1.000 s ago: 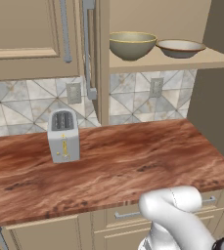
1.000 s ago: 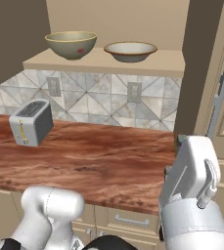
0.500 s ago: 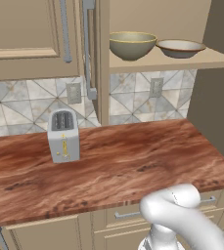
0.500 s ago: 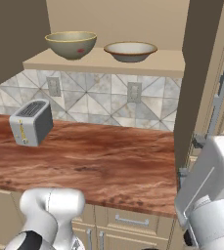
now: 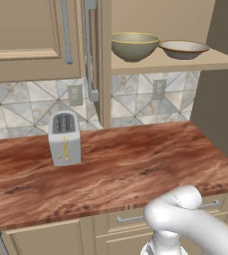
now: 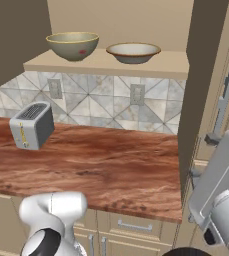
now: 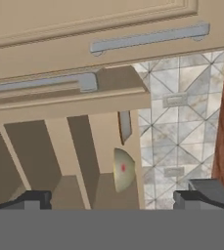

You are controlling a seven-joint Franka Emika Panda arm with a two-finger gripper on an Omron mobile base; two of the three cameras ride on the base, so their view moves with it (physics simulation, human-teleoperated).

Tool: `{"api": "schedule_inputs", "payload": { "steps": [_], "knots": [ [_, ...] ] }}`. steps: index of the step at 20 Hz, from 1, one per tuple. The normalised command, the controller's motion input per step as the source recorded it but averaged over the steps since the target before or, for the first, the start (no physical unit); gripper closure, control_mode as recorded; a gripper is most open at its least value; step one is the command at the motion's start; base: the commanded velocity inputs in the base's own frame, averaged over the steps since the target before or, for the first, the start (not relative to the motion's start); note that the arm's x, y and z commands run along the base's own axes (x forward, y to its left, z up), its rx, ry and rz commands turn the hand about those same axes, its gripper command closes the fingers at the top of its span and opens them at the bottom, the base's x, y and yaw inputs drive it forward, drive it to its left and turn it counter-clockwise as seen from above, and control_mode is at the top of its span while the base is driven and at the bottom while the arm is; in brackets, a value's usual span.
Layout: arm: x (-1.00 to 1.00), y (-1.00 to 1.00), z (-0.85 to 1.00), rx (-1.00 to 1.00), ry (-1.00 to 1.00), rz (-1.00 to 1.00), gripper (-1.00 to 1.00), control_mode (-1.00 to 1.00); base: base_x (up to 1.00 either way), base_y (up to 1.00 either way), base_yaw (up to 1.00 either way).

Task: Open the cabinet. Pick the bowls from the counter and place them in the cabinet. Then close the cabinet.

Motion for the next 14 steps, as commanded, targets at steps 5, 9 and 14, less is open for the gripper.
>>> {"api": "schedule_inputs", "payload": {
  "steps": [5, 9, 14],
  "knots": [
    [0.2, -0.1, -0.03, 0.0, 0.0, 0.07, -1.0, -1.0, 0.0, 0.0, 0.0],
    [0.19, -0.04, -0.21, 0.0, 0.0, 0.08, -1.0, -1.0, 0.0, 0.0, 0.0],
    [0.32, -0.11, -0.13, 0.0, 0.0, 0.08, -1.0, -1.0, 0.0, 0.0, 0.0]
  ]
}}
